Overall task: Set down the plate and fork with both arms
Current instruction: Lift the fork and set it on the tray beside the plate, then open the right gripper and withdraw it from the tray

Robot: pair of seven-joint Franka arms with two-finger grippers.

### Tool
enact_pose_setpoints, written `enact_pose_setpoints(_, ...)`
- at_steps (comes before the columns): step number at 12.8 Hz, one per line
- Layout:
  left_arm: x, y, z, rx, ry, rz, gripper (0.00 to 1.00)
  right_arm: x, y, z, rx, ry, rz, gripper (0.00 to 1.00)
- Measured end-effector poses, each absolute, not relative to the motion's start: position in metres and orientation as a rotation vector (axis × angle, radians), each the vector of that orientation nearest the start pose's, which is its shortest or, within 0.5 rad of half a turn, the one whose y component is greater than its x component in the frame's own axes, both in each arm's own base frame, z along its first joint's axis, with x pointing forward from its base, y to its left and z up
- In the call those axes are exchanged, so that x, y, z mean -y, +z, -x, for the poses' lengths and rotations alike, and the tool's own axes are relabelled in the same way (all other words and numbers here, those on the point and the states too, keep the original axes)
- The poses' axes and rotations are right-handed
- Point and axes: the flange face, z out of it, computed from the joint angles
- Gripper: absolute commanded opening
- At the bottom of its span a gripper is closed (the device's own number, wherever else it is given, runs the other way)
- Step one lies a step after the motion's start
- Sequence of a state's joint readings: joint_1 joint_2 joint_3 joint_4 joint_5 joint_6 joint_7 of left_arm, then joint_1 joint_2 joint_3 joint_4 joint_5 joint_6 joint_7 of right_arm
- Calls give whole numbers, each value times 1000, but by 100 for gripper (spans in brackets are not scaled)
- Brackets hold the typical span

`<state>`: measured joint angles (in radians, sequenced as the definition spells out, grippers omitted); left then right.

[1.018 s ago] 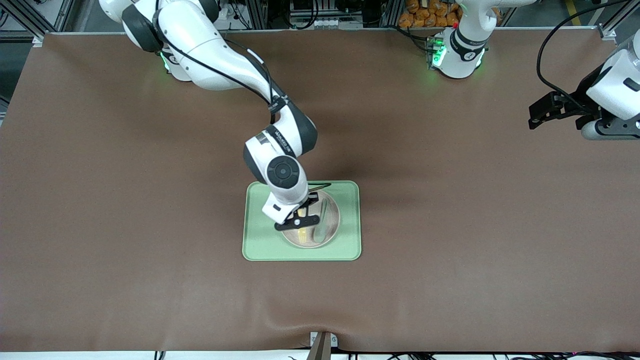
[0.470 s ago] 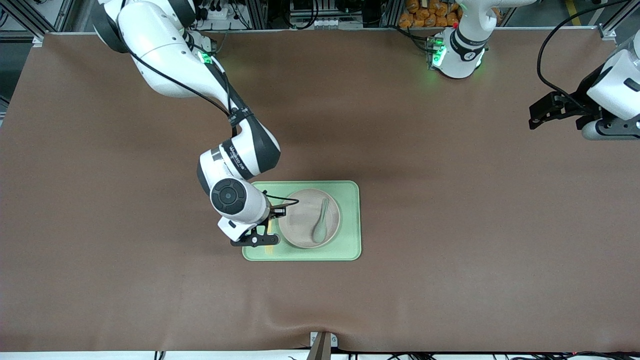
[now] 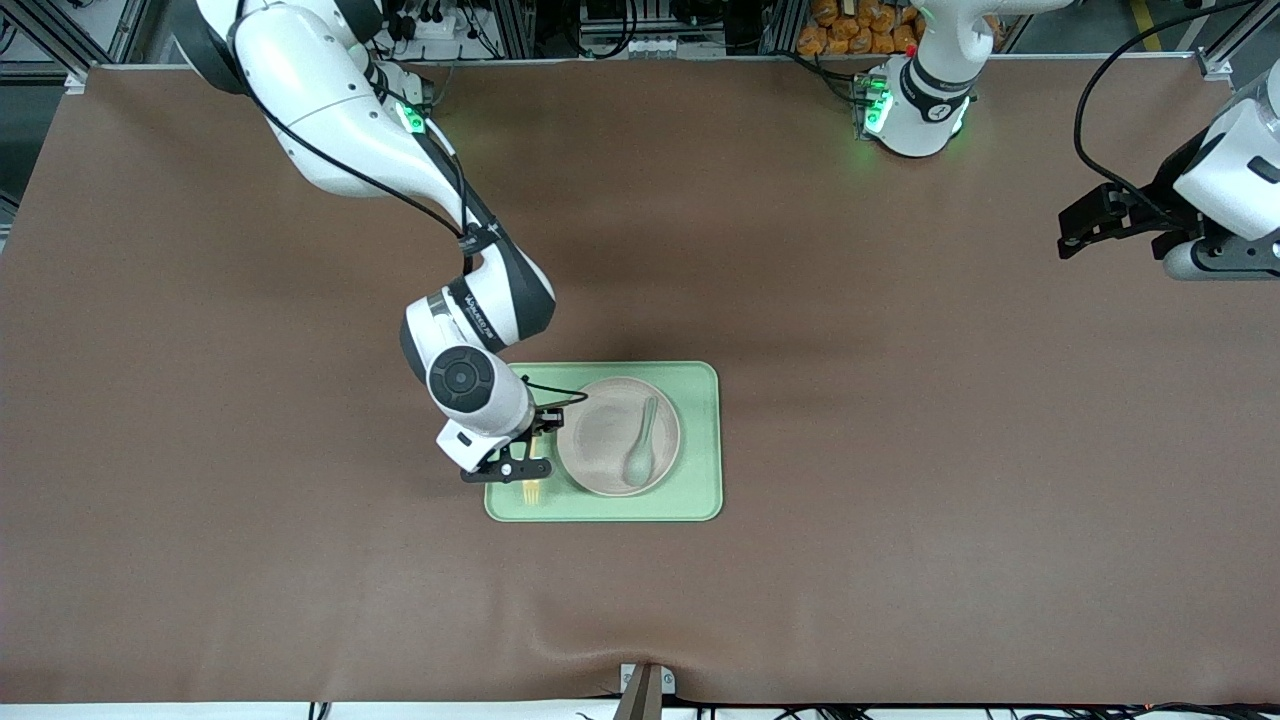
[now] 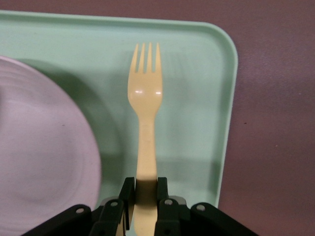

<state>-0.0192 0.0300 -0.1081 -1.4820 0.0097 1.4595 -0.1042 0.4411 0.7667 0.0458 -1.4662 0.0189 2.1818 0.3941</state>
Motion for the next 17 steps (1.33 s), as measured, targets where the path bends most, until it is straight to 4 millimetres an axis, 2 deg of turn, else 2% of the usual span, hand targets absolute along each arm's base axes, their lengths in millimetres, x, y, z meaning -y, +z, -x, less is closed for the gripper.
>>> enact_pose_setpoints(2, 68, 640, -548, -35, 80, 3128, 100, -322, 220, -631, 107, 90, 3114, 4)
enact_pose_setpoints(7, 68, 640, -548, -35, 80, 3128, 100, -320, 207, -619, 112, 109, 3116, 6)
enact_pose_setpoints(10, 68, 640, -548, -35, 80, 3128, 100, -323, 196, -612, 120, 100, 3108, 15)
enact_pose_setpoints(11, 68, 640, -548, -35, 80, 3128, 100, -325, 194, -609, 126, 102, 3107, 31)
enact_pose_setpoints(12, 68, 640, -548, -35, 80, 3128, 100, -327, 193, -607, 133, 103, 3106, 62)
enact_pose_setpoints(14, 68, 640, -548, -35, 80, 3128, 100, -330, 192, -605, 139, 103, 3104, 100)
enact_pose_setpoints(17, 68, 640, -548, -35, 80, 3128, 100, -328, 198, -610, 134, 77, 3098, 100)
